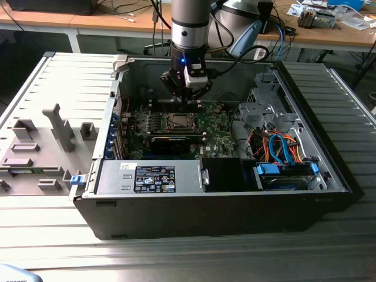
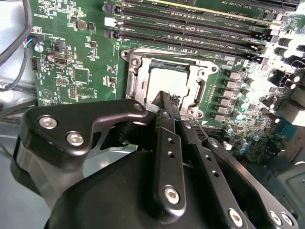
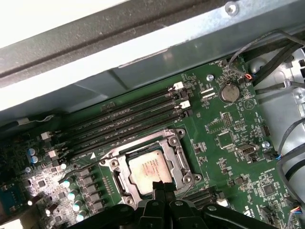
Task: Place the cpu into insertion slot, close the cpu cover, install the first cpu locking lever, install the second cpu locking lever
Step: 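Install the first cpu locking lever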
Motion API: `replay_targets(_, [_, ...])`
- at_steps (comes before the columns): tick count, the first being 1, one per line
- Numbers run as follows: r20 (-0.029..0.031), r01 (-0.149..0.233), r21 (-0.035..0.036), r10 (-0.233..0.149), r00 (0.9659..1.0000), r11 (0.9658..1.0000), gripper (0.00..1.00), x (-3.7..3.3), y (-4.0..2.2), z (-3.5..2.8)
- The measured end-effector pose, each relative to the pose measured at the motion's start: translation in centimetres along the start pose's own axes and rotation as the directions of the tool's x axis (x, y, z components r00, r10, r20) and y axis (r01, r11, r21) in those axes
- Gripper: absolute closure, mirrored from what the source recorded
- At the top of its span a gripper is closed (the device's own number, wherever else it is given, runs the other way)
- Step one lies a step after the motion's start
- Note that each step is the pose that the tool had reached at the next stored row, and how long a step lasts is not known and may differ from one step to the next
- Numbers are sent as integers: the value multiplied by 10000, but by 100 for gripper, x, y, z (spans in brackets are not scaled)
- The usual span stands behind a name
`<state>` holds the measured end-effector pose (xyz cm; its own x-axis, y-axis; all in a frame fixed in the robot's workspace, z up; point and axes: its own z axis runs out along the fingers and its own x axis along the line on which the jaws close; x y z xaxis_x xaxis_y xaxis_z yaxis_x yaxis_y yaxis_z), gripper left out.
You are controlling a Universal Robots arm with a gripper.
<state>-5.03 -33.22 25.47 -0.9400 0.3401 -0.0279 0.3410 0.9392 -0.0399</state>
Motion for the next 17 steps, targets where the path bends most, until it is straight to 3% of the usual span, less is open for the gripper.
replay_targets(17, [11,273,-8,-273,9996,9996,89,0,0,0])
